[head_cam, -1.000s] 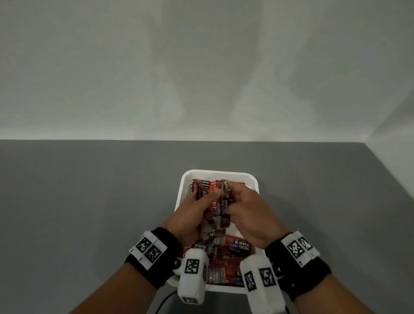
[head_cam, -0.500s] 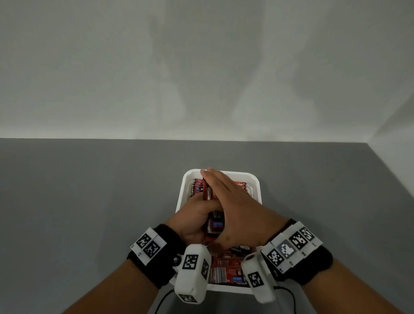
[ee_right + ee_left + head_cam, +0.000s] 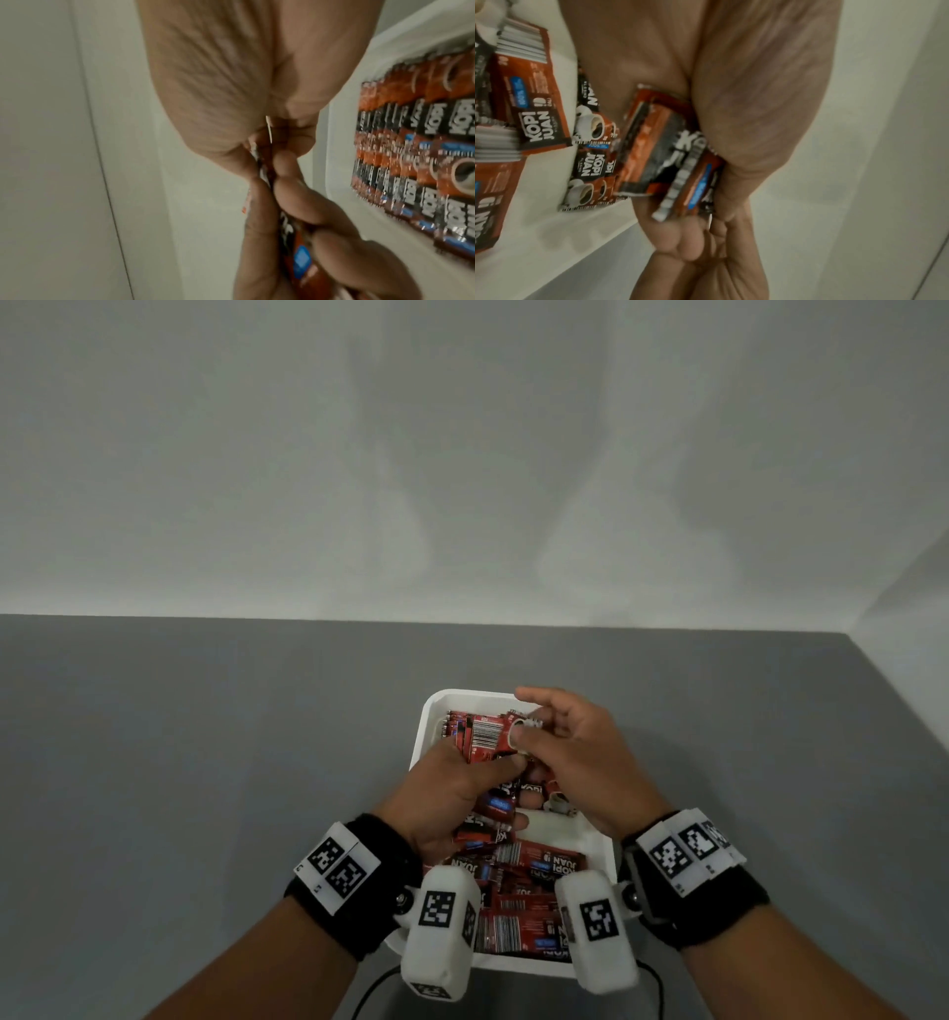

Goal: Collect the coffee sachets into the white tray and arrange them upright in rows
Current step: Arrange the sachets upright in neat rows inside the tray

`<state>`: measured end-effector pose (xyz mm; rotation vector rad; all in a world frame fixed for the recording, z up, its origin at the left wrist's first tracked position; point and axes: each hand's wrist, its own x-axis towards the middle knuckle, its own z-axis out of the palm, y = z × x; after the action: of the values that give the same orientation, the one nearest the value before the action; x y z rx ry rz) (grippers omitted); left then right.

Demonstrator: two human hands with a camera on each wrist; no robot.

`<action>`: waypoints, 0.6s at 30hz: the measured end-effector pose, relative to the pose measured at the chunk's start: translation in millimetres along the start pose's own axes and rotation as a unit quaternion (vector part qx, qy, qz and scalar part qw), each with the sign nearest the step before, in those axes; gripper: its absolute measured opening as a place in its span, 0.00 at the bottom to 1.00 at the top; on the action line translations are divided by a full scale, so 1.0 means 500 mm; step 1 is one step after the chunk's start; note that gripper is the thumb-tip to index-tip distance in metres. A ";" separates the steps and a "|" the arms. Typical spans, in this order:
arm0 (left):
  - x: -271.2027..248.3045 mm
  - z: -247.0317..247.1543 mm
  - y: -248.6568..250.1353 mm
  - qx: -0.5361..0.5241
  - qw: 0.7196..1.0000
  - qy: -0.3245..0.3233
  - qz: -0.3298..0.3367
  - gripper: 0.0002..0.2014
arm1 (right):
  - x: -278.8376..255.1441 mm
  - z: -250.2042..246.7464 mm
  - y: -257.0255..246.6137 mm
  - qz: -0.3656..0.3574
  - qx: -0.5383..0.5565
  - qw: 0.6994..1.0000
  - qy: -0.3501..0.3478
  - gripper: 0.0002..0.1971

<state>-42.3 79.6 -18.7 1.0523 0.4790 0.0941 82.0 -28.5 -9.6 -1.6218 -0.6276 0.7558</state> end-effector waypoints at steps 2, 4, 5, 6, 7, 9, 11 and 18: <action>0.002 -0.001 0.006 0.031 0.999 0.025 0.014 0.08 | 0.006 -0.010 0.003 -0.004 0.024 0.999 0.041 0.16; 0.003 -0.009 0.015 0.027 0.997 0.071 0.023 0.06 | 0.005 -0.027 0.003 0.000 0.037 0.997 0.068 0.13; 0.005 -0.019 0.019 0.033 0.994 0.101 0.033 0.06 | 0.003 -0.034 0.006 0.007 0.030 0.998 0.059 0.12; 0.008 -0.026 0.023 0.048 0.989 0.127 0.049 0.08 | -0.001 -0.041 0.008 0.012 -0.004 0.999 0.043 0.12; 0.012 -0.036 0.023 0.074 0.984 0.146 0.064 0.11 | -0.006 -0.044 0.013 0.007 -0.065 0.997 0.027 0.13; 0.020 -0.040 0.025 0.125 0.977 0.155 0.073 0.12 | -0.015 -0.036 0.015 -0.039 -0.202 0.979 0.004 0.19; 0.023 -0.026 0.023 0.155 0.976 0.137 0.071 0.07 | -0.020 -0.012 0.012 -0.079 -0.285 0.954 -0.049 0.27; 0.014 0.002 0.020 -0.026 0.996 0.084 -0.018 0.08 | -0.008 0.021 0.014 -0.038 -0.260 0.964 -0.046 0.12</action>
<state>-34.0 85.7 -12.3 0.9892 0.6446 0.1629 71.1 -26.1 -17.3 -2.0304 -1.0118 0.6428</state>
